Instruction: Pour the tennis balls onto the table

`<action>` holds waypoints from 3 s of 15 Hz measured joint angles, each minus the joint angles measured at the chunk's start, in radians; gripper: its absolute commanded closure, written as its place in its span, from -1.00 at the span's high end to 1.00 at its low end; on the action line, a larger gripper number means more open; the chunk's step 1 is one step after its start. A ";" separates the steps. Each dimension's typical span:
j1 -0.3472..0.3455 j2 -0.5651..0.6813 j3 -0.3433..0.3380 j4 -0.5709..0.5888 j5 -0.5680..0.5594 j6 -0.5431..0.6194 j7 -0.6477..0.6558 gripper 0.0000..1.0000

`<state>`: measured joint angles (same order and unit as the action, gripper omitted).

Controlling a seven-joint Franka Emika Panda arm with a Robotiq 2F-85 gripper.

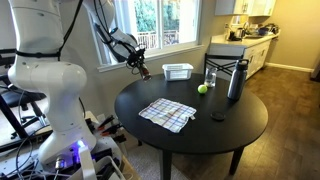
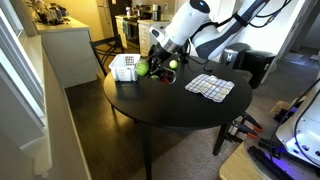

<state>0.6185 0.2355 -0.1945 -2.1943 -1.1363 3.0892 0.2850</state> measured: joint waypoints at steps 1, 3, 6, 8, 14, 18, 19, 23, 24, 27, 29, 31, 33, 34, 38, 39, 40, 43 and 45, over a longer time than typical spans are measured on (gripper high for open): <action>0.010 0.000 -0.010 0.004 -0.026 0.000 0.024 0.72; 0.025 0.000 -0.025 0.008 -0.070 -0.001 0.061 -0.09; 0.045 0.000 -0.044 0.011 -0.144 -0.003 0.113 0.12; 0.054 0.000 -0.052 0.012 -0.185 -0.006 0.140 -0.28; 0.068 0.000 -0.061 0.013 -0.273 -0.020 0.200 -0.30; 0.068 0.000 -0.061 0.013 -0.307 -0.024 0.227 -0.30; 0.068 0.000 -0.061 0.013 -0.317 -0.024 0.238 -0.30; 0.068 0.000 -0.062 0.013 -0.342 -0.025 0.276 0.72; 0.068 0.000 -0.062 0.013 -0.350 -0.027 0.289 0.83; 0.068 0.000 -0.064 0.013 -0.375 -0.032 0.316 0.17; 0.068 -0.001 -0.064 0.013 -0.400 -0.039 0.330 0.03; 0.068 -0.001 -0.064 0.013 -0.414 -0.044 0.337 -0.20; 0.068 -0.001 -0.064 0.013 -0.427 -0.050 0.346 -0.42; 0.068 -0.003 -0.064 0.013 -0.439 -0.054 0.359 -0.54; 0.068 -0.015 -0.064 0.013 -0.472 -0.066 0.399 -0.83; 0.068 -0.017 -0.064 0.013 -0.481 -0.067 0.407 -0.81; 0.068 -0.018 -0.064 0.013 -0.486 -0.069 0.410 -0.82; 0.068 -0.018 -0.063 0.007 -0.486 -0.073 0.410 -0.85; 0.068 -0.017 -0.061 -0.004 -0.486 -0.078 0.409 -0.83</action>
<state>0.6868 0.2186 -0.2559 -2.1984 -1.6228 3.0108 0.6943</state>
